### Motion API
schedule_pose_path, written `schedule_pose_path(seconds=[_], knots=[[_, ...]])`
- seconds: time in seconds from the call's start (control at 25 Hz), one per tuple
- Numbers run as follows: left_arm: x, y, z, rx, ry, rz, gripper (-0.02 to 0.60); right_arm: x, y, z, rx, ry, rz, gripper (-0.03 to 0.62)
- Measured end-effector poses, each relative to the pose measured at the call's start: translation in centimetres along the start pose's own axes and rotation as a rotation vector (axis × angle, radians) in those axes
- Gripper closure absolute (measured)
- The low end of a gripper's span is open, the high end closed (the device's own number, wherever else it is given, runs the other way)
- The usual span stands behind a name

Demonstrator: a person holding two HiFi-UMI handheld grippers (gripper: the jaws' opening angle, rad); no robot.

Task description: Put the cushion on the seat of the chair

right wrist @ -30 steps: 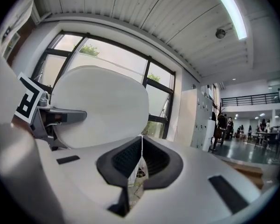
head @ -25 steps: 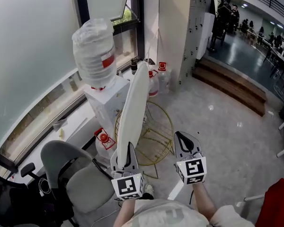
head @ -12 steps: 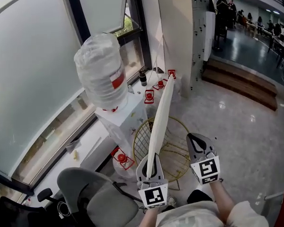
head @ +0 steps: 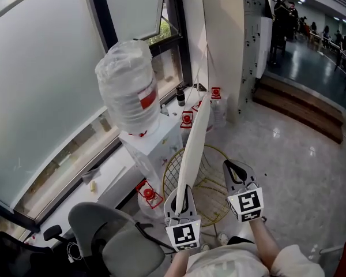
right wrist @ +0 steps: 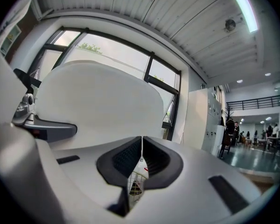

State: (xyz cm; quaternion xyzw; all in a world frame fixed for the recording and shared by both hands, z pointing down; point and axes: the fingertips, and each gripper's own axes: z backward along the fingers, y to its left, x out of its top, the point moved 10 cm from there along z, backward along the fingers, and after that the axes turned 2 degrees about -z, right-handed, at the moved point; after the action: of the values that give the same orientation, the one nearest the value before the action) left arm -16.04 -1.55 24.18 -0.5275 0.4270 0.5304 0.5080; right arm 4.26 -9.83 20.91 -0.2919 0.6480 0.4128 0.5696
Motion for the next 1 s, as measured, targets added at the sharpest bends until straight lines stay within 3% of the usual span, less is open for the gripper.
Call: schedule_pose_path(seconds=[0.36,0.76,1.0], knots=[[0.3,-2.2,-4.8,0.062,0.002,0.0,0.529,-0.1,-3.6,-2.0,0.088,-0.072,-0.051,0.572],[0.9,-5.9,-10.2,0.157,-0.021,0.004,0.529,-2.0,-9.3,-4.2,0.186,-0.056,-0.091,0.572],[0.4,-6.1,-11.2,0.178,-0.007,0.017,0.531,-2.2,-10.1,-5.3,0.218,-0.062,-0.096,0.572]])
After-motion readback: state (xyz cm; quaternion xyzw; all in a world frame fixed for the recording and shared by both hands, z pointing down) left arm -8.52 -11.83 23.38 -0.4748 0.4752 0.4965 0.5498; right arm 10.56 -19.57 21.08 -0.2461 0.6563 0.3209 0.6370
